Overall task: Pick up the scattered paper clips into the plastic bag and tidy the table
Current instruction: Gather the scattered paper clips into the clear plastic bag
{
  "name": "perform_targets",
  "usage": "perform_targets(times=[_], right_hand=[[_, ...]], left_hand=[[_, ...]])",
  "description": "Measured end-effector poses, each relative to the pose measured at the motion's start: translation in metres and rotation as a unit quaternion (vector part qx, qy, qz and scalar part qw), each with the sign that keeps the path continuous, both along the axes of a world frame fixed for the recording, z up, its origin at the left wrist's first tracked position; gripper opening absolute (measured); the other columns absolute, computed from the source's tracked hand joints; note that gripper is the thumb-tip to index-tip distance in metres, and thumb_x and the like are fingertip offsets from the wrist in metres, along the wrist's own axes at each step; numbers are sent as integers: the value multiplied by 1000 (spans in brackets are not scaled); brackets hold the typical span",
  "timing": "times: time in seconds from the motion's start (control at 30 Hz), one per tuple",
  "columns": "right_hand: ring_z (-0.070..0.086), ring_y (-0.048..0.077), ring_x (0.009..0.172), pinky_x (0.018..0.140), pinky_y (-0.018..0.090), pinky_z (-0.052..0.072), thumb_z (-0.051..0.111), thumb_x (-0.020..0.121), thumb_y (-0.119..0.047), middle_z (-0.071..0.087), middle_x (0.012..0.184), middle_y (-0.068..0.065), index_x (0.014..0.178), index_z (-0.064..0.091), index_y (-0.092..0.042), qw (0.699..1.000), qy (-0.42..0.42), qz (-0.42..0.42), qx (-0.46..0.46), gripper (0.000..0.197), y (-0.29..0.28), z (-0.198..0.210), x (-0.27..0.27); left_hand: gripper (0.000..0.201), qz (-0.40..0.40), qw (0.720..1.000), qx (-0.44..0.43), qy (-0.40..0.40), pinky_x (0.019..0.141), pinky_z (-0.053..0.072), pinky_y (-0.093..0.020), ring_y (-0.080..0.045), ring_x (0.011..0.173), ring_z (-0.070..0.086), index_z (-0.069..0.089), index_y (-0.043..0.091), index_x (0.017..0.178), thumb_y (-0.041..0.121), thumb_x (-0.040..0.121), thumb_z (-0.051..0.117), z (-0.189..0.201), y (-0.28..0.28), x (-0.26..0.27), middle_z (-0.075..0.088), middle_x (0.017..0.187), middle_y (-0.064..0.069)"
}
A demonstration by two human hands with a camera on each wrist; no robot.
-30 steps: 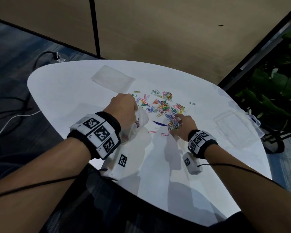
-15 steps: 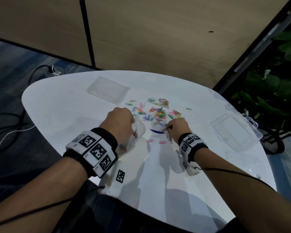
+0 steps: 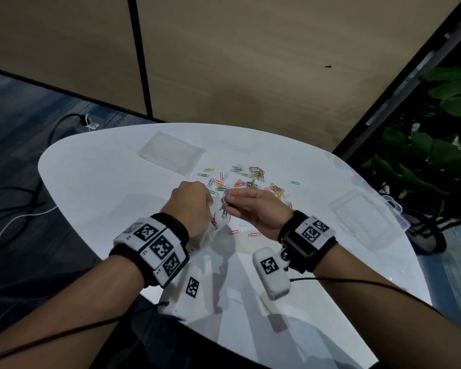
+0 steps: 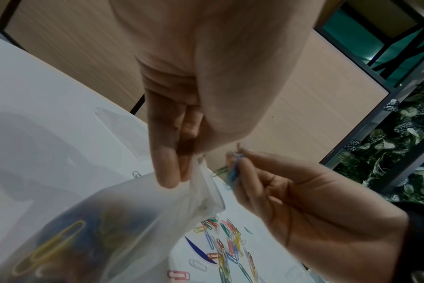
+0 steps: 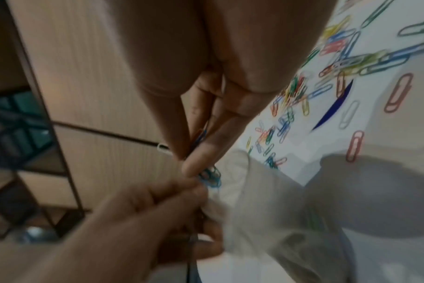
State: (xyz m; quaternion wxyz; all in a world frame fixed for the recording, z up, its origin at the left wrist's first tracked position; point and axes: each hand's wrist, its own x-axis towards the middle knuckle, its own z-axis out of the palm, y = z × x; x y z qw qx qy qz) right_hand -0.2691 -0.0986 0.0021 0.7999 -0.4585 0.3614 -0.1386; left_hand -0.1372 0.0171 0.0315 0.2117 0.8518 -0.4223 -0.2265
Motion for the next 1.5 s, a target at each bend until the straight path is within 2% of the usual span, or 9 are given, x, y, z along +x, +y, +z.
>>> perform_targets(times=[0.17,0.33,0.53,0.67,0.73,1.07,1.17,1.33,1.5], right_hand=[[71,25,70,77,30,61,67,84,8,71,87,23,94,70,5,981,87,35,-169,11,22,-14,14],[72,14,85,84,26,57,62,85,-3,77,98,2,101,77,-15,863,194,186,-427,25,24,-12,22],[71,24,89,86,46,58,53,92,4,74,104,13,96,75,-4,937,139,67,-313,23,-47,1,0],[50,27,130,111,37,37,56,96,-26,49,146,7,133,58,-22,731,453,96,-501,37,-131,-48,-37],[31,32,143,118,39,25,43,101,-27,24,160,12,149,36,-16,686,517,121,-498,49,-152,-69,-48],[45,31,134,112,40,35,39,101,-35,44,150,11,152,29,-23,720,427,158,-524,53,-104,-86,-19],[45,32,132,109,40,38,48,95,-20,43,149,9,147,37,-26,659,428,236,-573,52,-90,-91,-4],[64,29,87,76,32,53,50,87,-3,69,97,12,99,69,-11,592,442,216,-639,24,-87,-90,8],[68,21,88,83,22,52,68,85,-18,75,91,3,91,79,-18,700,479,105,-519,12,-101,-80,-8]], left_hand=[[24,-3,1000,-6,9,82,47,-27,-27,104,64,76,20,104,14,90,57,3,-1,-2,68,112,-9],[24,0,1000,-9,21,82,51,-29,-27,97,65,77,19,101,12,90,57,5,-1,1,70,106,-9],[28,13,999,-27,26,95,48,-30,-26,114,61,73,18,112,9,92,55,9,10,19,68,120,-7],[29,2,1000,-21,23,92,50,-30,-28,108,63,72,17,113,8,93,54,9,18,27,67,118,-10],[29,-2,1000,-18,18,91,53,-32,-29,105,64,72,18,113,8,92,54,10,23,29,67,117,-10],[27,-4,1000,4,12,80,56,-32,-23,74,57,71,24,102,7,91,52,7,21,36,65,97,-6],[28,-11,1000,12,8,85,57,-37,-26,78,61,70,27,100,9,90,52,5,21,30,65,93,-7],[27,-21,1000,17,3,87,57,-39,-31,86,68,71,26,103,11,92,51,7,20,27,70,99,-9],[27,-17,1000,19,17,83,58,-37,-26,78,62,71,25,100,8,91,52,9,17,29,67,101,-7]])
